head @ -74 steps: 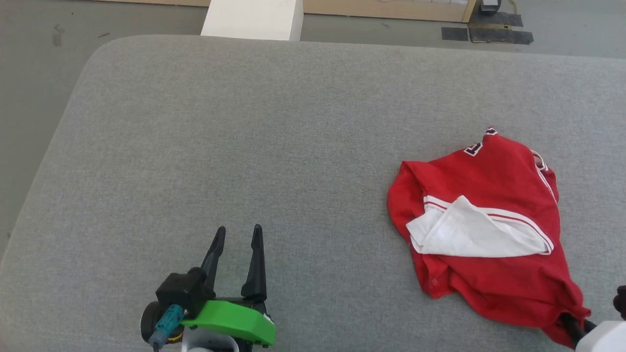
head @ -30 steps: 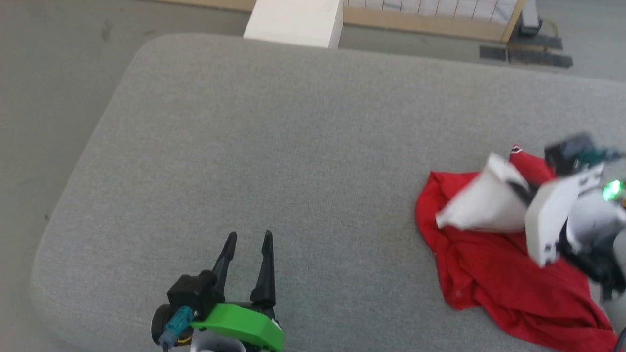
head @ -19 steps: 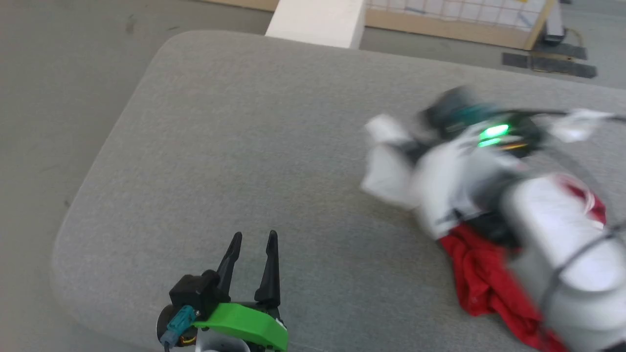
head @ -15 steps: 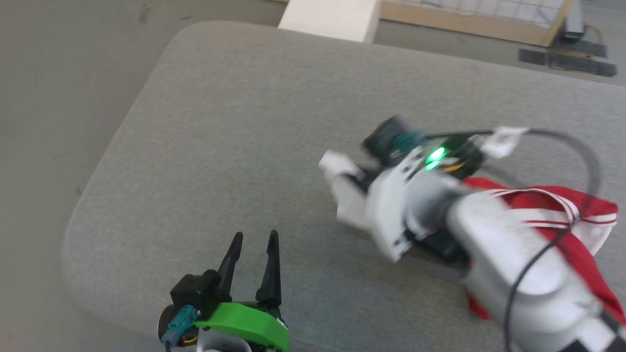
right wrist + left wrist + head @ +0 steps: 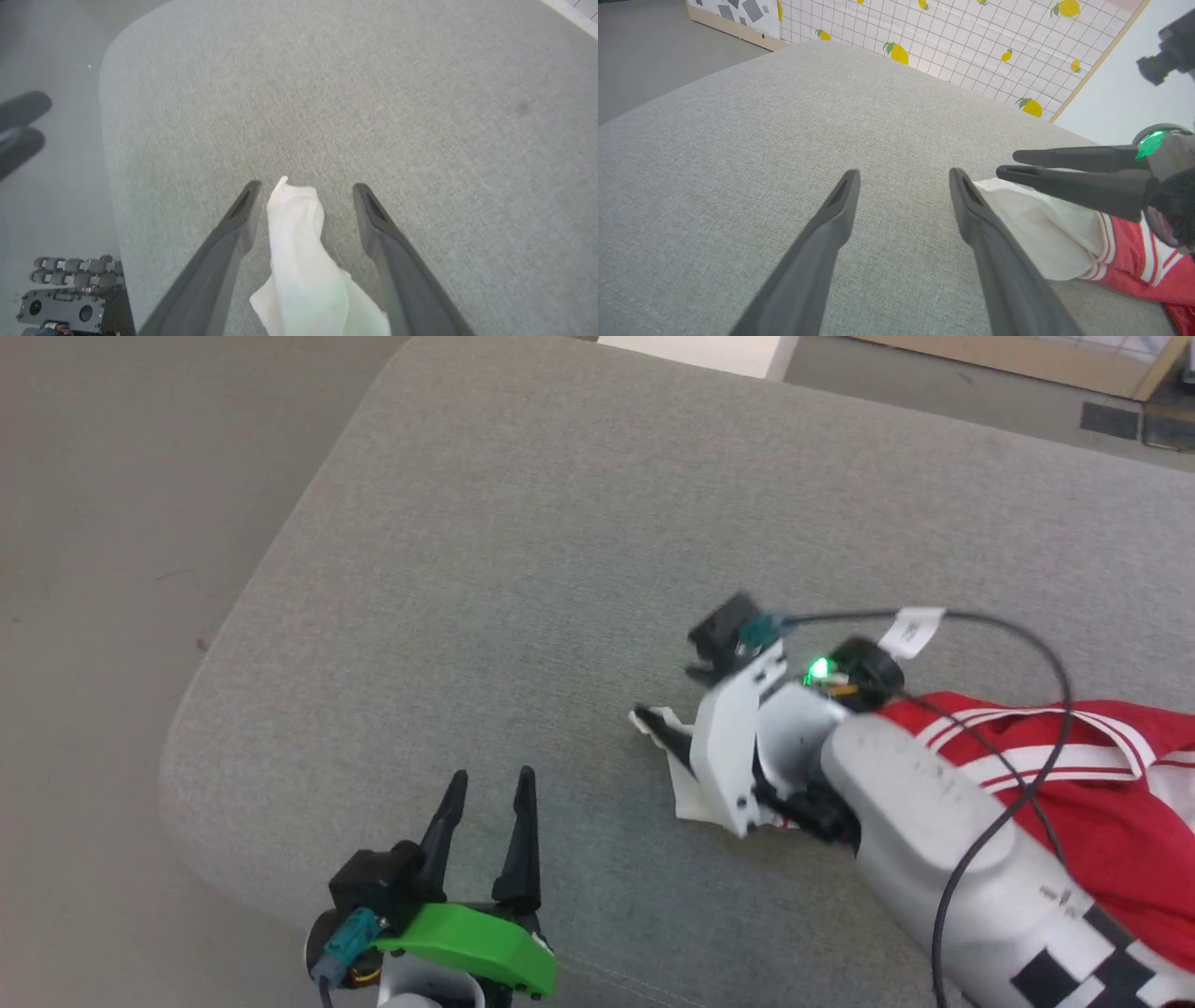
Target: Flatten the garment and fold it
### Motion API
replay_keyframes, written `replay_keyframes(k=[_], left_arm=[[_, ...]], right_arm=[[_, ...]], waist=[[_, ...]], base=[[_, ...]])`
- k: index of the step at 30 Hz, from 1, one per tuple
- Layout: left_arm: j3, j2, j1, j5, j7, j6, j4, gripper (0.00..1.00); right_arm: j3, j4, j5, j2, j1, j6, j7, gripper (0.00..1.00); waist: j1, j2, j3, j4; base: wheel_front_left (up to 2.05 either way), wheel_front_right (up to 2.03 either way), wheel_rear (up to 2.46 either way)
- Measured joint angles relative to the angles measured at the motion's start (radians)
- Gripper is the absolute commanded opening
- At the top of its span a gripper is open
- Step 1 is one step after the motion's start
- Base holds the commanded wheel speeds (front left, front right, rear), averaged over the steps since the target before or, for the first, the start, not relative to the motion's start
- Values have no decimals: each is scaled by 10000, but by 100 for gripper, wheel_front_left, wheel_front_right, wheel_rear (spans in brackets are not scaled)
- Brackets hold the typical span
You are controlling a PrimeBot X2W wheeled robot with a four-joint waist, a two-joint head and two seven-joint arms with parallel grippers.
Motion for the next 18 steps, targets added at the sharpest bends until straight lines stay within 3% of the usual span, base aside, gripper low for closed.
replay_keyframes(k=[7,13,18], left_arm=[[345,0,81,278,0,-27,-23,100],[719,0,412,698,0,-119,-272,100],[909,2,697,961,0,-257,-462,100]], right_arm=[[-1262,-1143,433,-604,-125,0,-803,100],[-3921,-2477,-729,-1396,1452,0,-1732,100],[-6759,-4172,-1854,-725,3847,-2,-2188,100]], waist=[[0,0,-293,-514],[0,0,-707,-1229],[0,0,-883,-1833]], base=[[0,0,0],[0,0,0],[0,0,0]])
